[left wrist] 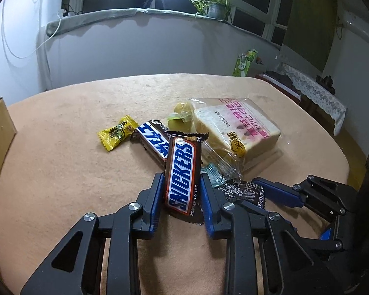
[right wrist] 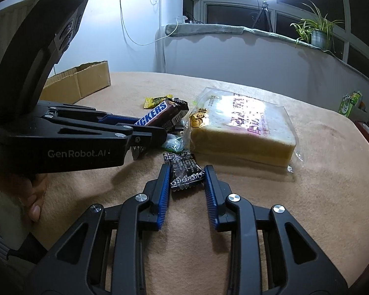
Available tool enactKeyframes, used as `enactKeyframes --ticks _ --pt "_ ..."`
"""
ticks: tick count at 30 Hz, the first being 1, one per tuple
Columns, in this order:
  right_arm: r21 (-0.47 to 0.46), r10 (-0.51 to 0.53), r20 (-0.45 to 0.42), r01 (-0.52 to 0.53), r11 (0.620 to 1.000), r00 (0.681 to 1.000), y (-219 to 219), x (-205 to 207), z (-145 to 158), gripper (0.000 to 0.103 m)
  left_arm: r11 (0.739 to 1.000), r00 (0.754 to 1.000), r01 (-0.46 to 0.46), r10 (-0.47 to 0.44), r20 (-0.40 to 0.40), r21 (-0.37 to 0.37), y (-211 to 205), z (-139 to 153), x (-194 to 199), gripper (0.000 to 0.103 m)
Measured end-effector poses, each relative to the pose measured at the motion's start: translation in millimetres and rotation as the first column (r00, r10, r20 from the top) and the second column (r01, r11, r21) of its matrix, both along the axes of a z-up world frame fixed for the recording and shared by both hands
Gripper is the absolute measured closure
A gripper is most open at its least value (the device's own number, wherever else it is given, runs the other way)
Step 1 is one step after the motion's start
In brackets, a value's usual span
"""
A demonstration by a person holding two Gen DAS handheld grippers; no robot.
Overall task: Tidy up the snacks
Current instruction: 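Grasp the Snickers bar with the left gripper while the right gripper grasps a dark wrapper, then carry the Snickers bar to the box and open the left gripper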
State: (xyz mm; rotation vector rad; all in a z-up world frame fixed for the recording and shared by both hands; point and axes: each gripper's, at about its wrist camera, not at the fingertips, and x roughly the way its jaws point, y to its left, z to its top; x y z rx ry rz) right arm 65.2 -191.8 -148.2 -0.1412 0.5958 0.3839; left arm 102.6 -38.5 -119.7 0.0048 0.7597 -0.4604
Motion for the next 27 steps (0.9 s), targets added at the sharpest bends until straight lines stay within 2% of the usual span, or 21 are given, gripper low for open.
enactKeyframes --ticks 5,12,19,27 --pt "0.011 0.0 -0.006 0.0 1.0 1.0 -1 0 0 0.075 1.0 1.0 -0.009 0.009 0.005 -0.006 1 0 -1 0.076" --pt "0.113 -0.015 -0.044 0.02 0.993 0.999 -13 -14 8 0.075 0.998 0.998 -0.054 0.055 0.038 -0.017 10 7 -22 0.076" --pt "0.118 -0.032 0.011 0.03 0.993 0.999 -10 -35 35 0.075 0.996 0.993 -0.086 0.089 0.078 -0.038 28 25 -55 0.076" --pt "0.082 -0.013 0.074 0.007 0.997 0.997 11 -57 65 0.075 0.988 0.979 -0.131 0.142 0.146 -0.081 55 49 -84 0.076"
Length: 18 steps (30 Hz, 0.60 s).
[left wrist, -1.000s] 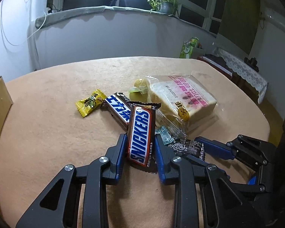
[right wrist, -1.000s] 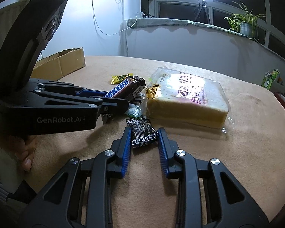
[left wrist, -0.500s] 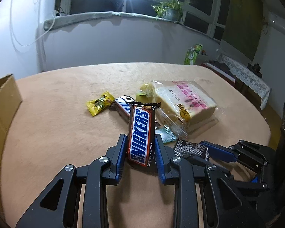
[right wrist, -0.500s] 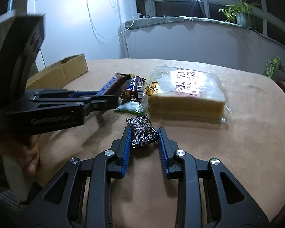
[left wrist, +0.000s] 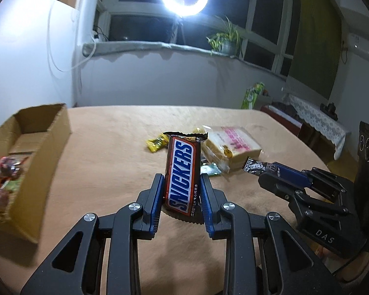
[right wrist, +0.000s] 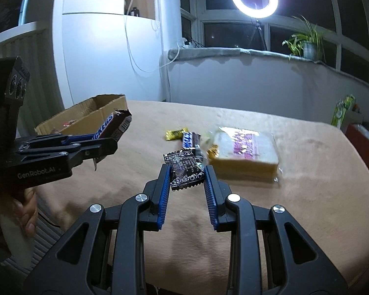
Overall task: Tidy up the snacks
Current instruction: 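Carry the Snickers bar to the box and open the left gripper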
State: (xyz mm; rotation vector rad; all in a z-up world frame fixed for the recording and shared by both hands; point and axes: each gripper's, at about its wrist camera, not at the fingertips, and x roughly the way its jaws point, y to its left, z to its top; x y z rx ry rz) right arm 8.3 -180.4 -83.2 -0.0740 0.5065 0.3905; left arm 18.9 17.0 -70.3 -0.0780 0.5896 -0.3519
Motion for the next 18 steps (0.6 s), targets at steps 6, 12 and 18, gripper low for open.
enactKeyframes --ticks 6,12,18 --pt "-0.039 0.024 0.011 -0.024 0.999 1.0 23 -8 9 0.075 0.998 0.998 -0.04 0.041 0.037 -0.039 25 7 -14 0.076" --pt "-0.068 0.066 0.011 -0.065 0.996 0.998 52 -8 13 0.075 0.993 0.992 -0.102 0.106 0.068 -0.062 57 11 -25 0.076" --pt "-0.09 0.131 0.009 -0.13 0.987 0.991 91 -1 14 0.075 0.981 0.979 -0.179 0.185 0.08 -0.078 96 11 -30 0.076"
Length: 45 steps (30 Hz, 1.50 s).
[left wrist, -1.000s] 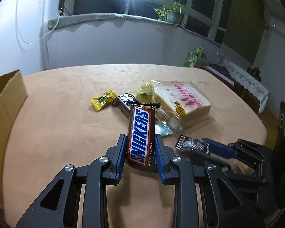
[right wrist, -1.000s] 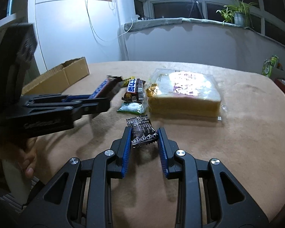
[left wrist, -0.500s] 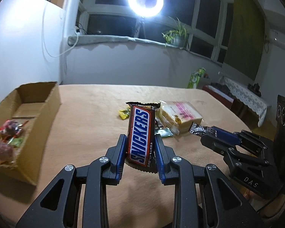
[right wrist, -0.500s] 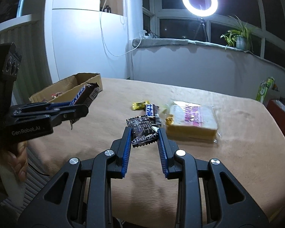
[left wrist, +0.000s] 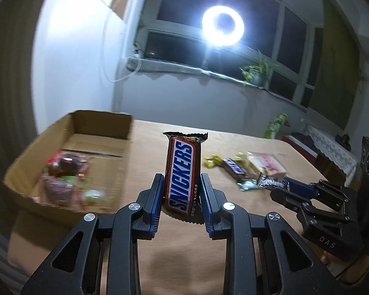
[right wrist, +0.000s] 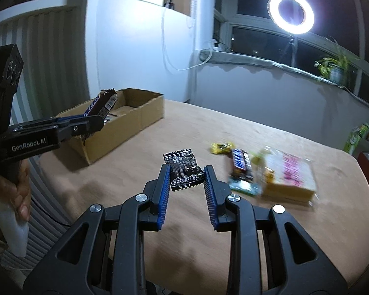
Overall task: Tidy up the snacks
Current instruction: 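Carry the Snickers bar to the box and open the left gripper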
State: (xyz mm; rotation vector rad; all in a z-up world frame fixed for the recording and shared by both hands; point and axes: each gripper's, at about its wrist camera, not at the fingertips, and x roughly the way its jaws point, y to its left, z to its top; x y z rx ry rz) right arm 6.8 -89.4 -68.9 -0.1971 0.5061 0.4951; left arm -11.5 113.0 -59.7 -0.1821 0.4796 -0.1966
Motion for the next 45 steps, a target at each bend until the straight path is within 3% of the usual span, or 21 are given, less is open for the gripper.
enactKeyframes --ticks 12,20,21,22,24,26,35,45 --pt "-0.003 0.172 0.033 -0.172 0.985 0.985 95 24 13 0.075 0.986 0.986 -0.167 0.166 -0.029 -0.024 79 -9 4 0.076" --pt "-0.001 0.244 0.076 -0.245 0.97 0.967 162 53 20 0.074 0.976 0.975 -0.215 0.212 -0.063 -0.043 107 -22 12 0.076" --pt "-0.001 0.25 0.057 -0.251 0.968 0.966 168 60 17 0.068 0.975 0.974 -0.22 0.218 -0.067 -0.038 109 -24 14 0.075" --pt "0.001 0.253 0.047 -0.254 0.967 0.966 170 63 16 0.06 0.972 0.971 -0.231 0.229 -0.07 -0.031 109 -25 16 0.072" --pt "0.014 0.244 0.058 -0.246 0.969 0.968 168 63 13 0.051 0.964 0.963 -0.264 0.262 -0.068 -0.023 113 -26 16 0.045" --pt "0.002 0.235 0.06 -0.236 0.972 0.97 163 59 9 0.046 0.961 0.961 -0.274 0.272 -0.05 -0.04 116 -24 11 0.037" --pt "-0.002 0.216 0.036 -0.216 0.976 0.976 139 38 -4 0.042 0.945 0.949 -0.316 0.314 -0.033 -0.084 125 -14 -3 0.035" --pt "0.035 0.194 0.053 -0.196 0.98 0.98 125 25 7 0.042 0.941 0.944 -0.329 0.328 -0.015 -0.081 120 -3 -19 0.029"
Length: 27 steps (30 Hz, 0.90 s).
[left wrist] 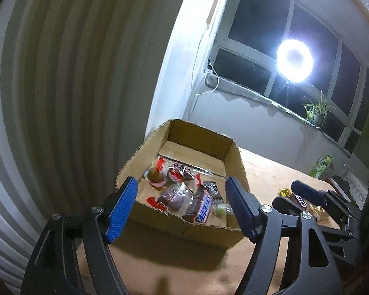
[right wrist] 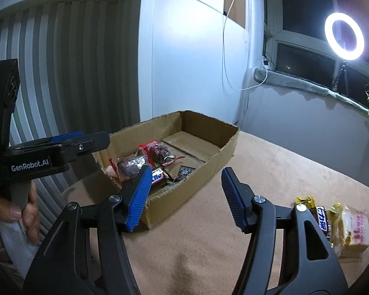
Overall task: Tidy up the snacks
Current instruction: 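Carry the Snickers bar to the box and open the left gripper, then return the left gripper to the table and grasp the blue-labelled chocolate bar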
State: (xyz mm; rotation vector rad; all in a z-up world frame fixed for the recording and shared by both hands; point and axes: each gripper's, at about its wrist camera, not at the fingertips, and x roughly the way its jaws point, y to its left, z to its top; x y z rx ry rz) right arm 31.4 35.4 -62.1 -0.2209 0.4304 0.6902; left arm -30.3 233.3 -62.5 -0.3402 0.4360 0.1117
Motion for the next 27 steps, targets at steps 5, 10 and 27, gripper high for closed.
enactKeyframes --ticks 5,10,27 --pt "0.011 -0.015 0.004 0.015 1.0 1.0 -11 -2 3 0.042 1.0 1.0 0.011 -0.011 0.01 0.02 -8 7 -3 0.029" --pt "0.017 -0.035 0.004 0.035 0.999 0.999 -23 -1 5 0.042 0.999 1.0 0.024 -0.025 0.013 0.036 -18 11 -2 0.029" --pt "0.029 -0.168 -0.105 0.172 0.985 0.98 -99 30 -20 0.036 0.99 0.995 0.099 -0.099 -0.005 0.102 -66 18 11 0.029"
